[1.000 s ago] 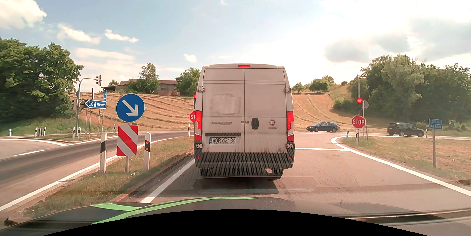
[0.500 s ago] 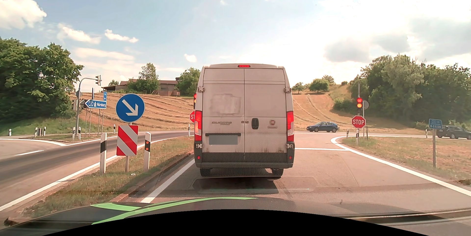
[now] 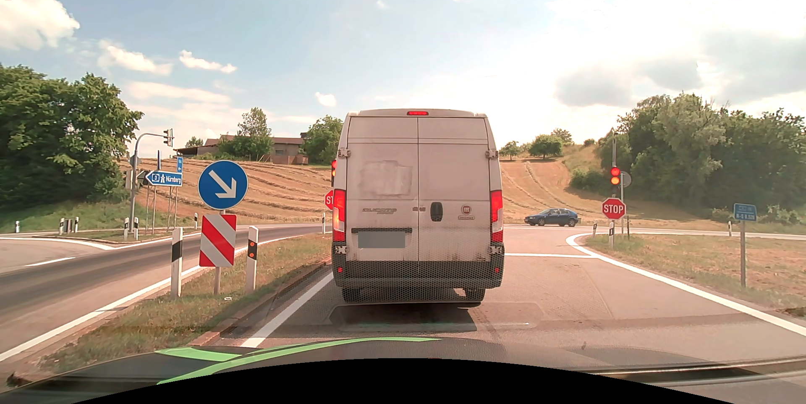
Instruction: Follow the waypoints while adhering to traffic rules and regulations
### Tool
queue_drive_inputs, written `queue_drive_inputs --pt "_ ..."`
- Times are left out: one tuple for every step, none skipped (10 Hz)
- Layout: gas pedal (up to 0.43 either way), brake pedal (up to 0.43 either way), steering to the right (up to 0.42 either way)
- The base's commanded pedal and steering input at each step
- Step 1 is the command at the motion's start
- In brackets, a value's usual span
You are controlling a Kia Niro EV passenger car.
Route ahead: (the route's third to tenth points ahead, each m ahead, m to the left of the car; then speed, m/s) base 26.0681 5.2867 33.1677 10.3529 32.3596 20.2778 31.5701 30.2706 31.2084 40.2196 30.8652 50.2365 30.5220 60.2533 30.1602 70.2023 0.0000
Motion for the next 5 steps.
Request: queue_drive_inputs --pt "0.000 0.341 -0.001" --pt "0.000 0.341 -0.001" --pt "0.000 0.341 -0.002" --pt "0.000 0.341 -0.002" --pt "0.000 0.341 -0.002"
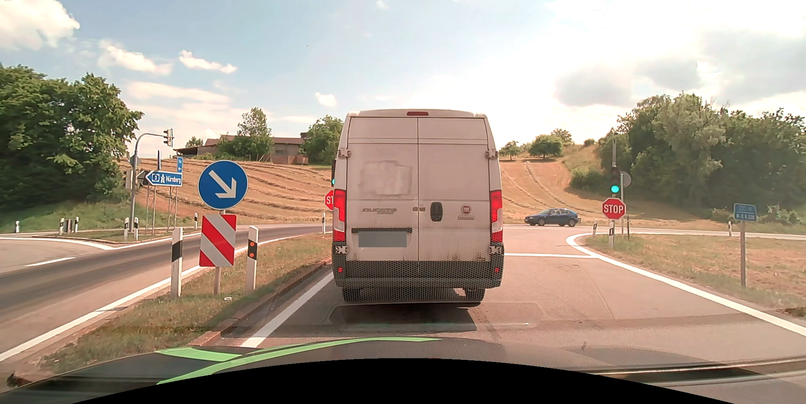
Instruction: Follow the waypoints while adhering to traffic rules and regulations
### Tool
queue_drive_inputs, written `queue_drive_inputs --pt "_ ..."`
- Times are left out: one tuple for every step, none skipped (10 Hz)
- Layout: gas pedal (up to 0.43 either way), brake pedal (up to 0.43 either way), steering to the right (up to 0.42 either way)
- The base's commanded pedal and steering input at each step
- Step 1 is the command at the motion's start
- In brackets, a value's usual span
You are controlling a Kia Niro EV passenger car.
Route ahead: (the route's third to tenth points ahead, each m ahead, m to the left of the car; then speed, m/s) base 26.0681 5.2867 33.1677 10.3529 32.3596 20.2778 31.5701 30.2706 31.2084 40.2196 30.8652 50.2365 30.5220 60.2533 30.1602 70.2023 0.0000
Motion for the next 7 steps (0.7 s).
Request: queue_drive_inputs --pt "0.000 0.341 -0.002" --pt "0.000 0.341 -0.002" --pt "0.000 0.341 -0.002" --pt "0.000 0.341 -0.001" --pt "0.000 0.341 -0.002" --pt "0.000 0.341 -0.002" --pt "0.000 0.341 -0.001"
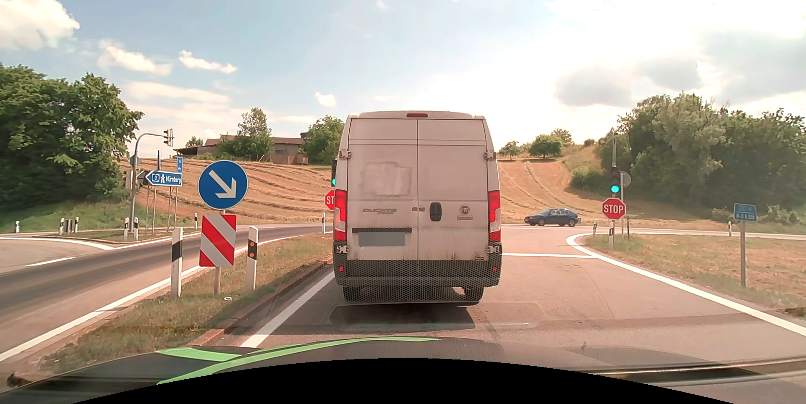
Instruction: Follow the waypoints while adhering to traffic rules and regulations
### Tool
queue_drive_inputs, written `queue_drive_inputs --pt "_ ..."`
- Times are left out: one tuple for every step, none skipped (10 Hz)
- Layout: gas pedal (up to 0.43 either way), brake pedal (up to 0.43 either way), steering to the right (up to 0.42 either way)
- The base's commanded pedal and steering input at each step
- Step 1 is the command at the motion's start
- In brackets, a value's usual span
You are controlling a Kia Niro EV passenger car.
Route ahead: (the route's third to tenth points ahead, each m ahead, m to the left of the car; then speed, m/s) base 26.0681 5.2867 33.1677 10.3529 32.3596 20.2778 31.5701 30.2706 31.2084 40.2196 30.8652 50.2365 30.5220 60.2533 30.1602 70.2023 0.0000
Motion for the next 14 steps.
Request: queue_drive_inputs --pt "0.000 0.341 -0.002" --pt "0.000 0.341 -0.001" --pt "0.000 0.341 -0.002" --pt "0.000 0.341 -0.002" --pt "0.000 0.329 -0.002" --pt "0.000 0.262 -0.002" --pt "0.000 0.061 -0.002" --pt "0.000 0.000 -0.002" --pt "0.000 0.000 -0.002" --pt "0.000 0.000 -0.001" --pt "0.079 0.000 -0.002" --pt "0.138 0.000 -0.002" --pt "0.150 0.000 -0.002" --pt "0.189 0.000 -0.001"
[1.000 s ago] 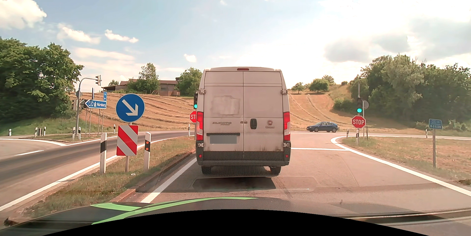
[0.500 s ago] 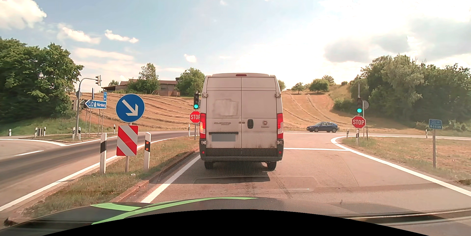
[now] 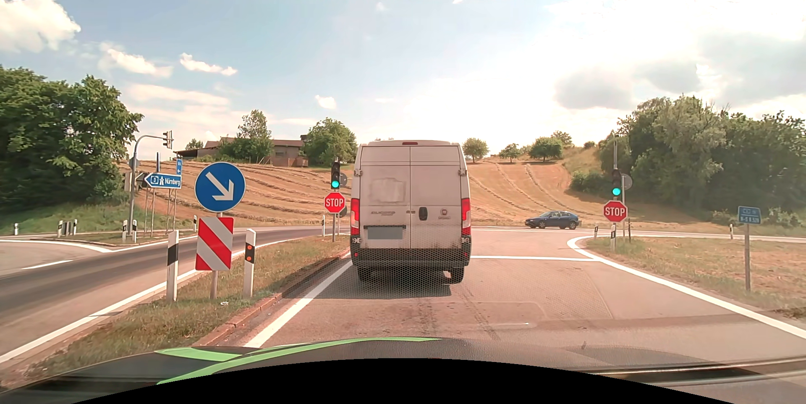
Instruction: Follow the waypoints while adhering to traffic rules and regulations
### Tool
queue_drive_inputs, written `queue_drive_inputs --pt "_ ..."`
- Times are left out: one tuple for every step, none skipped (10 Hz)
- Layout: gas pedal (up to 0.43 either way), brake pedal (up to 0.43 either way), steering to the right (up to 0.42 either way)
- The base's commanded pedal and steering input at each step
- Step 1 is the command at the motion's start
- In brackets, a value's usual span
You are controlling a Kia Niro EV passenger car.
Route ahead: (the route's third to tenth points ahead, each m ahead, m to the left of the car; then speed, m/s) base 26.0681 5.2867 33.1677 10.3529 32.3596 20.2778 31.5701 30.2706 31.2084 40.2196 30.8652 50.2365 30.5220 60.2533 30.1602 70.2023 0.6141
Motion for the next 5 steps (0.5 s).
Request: queue_drive_inputs --pt "0.209 0.000 -0.002" --pt "0.220 0.000 -0.002" --pt "0.240 0.000 -0.002" --pt "0.248 0.000 -0.002" --pt "0.260 0.000 -0.002"
